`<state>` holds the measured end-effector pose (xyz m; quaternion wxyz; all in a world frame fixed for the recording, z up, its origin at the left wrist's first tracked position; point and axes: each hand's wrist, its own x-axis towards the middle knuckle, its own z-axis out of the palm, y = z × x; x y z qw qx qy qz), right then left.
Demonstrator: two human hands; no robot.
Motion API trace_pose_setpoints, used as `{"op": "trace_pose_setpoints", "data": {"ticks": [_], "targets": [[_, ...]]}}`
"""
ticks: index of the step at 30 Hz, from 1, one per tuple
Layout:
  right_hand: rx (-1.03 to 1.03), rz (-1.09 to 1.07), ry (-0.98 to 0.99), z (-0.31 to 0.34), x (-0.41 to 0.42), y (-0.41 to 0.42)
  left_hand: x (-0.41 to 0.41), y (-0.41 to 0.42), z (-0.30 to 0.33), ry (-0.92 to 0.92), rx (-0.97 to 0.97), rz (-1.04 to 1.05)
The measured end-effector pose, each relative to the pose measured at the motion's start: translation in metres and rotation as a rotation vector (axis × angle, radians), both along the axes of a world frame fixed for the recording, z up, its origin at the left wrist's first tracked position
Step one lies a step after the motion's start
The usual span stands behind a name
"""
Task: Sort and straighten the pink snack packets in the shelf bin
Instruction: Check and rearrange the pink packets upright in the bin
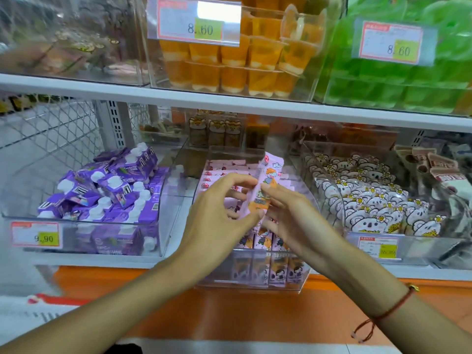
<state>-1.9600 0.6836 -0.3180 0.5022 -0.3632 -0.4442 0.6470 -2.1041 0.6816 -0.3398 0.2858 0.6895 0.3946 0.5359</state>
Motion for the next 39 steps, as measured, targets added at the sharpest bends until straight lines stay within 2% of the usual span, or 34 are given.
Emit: {"op": "trace_pose_setpoints", "data": {"ticks": [4,11,16,19,21,25,30,32,35,39], "targets": [[-0.012,-0.004,0.061,0.001,0.006,0.001,-0.004,0.002,0.002,-0.039,-0.041,-0.041],[0.044,-0.169,-0.033,-0.001,0.008,-0.001,-0.001,0.005,-0.003,0.049,-0.062,-0.060],[0.203,-0.209,-0.205,-0.003,-0.002,-0.006,-0.004,0.007,0.002,0.183,0.137,0.056],[0.277,-0.229,-0.308,0.000,-0.001,-0.008,-0.010,0.009,0.006,0.193,0.131,0.032],[0.317,-0.243,-0.392,0.003,0.002,-0.009,-0.010,0.007,0.009,0.177,0.069,-0.005],[0.344,-0.225,-0.434,0.013,0.005,-0.011,-0.009,0.002,0.017,-0.006,-0.135,-0.145],[0.162,-0.328,-0.386,0.012,0.008,-0.005,-0.005,-0.002,0.024,-0.134,-0.574,-0.319],[0.103,-0.320,-0.373,0.010,0.008,-0.003,-0.003,-0.002,0.026,-0.158,-0.700,-0.330],[0.083,-0.310,-0.376,0.008,0.009,-0.002,-0.003,-0.001,0.025,-0.156,-0.749,-0.336],[0.151,-0.311,-0.383,0.008,0.010,-0.004,-0.005,0.002,0.022,-0.128,-0.716,-0.368]]}}
